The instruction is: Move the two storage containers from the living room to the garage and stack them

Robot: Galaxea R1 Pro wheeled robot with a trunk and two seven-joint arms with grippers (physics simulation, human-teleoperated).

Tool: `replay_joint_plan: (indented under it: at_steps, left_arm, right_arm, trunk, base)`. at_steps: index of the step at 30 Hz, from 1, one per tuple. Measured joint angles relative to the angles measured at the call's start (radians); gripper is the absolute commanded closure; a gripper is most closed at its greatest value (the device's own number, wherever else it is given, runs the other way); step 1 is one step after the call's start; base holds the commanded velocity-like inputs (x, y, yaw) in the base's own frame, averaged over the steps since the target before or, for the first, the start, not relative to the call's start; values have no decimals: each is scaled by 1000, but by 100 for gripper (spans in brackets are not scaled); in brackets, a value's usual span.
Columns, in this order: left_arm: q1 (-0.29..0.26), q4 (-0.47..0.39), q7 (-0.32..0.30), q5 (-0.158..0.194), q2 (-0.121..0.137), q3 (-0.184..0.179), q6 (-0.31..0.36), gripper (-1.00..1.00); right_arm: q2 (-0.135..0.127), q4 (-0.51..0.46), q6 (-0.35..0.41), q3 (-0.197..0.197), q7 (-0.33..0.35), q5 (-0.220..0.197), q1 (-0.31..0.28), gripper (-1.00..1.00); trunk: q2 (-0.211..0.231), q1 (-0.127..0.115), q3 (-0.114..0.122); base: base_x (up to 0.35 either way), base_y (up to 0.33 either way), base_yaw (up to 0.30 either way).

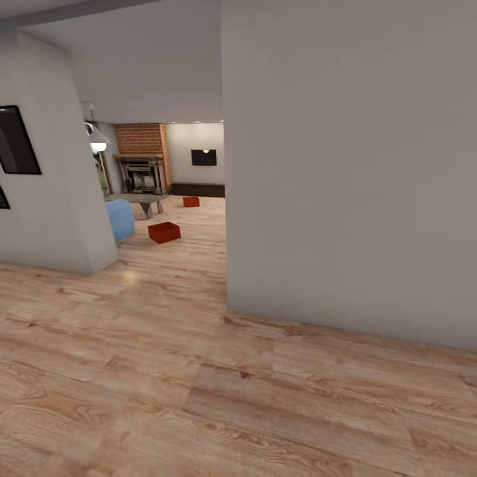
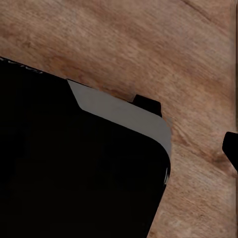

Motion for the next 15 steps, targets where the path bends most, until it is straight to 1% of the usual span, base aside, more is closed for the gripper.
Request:
replay_joint_plan:
  at_steps: [7, 10, 15]
  left_arm:
    - [0, 0, 0, 0, 0, 0, 0, -100]
    - [0, 0, -1, 0, 0, 0, 0, -100]
    - [0, 0, 0, 0, 0, 0, 0, -100]
  right_arm:
    - [0, 0, -1, -2, 0, 0, 0, -100]
    - [0, 0, -1, -2, 0, 2, 0, -100]
    - [0, 0, -1, -3, 0, 3, 0, -100]
  trunk:
    - [0, 0, 0]
    - [0, 0, 0]
    - [0, 0, 0]
  base:
    - [321, 0, 12]
    - [321, 0, 167]
    - [321, 0, 244]
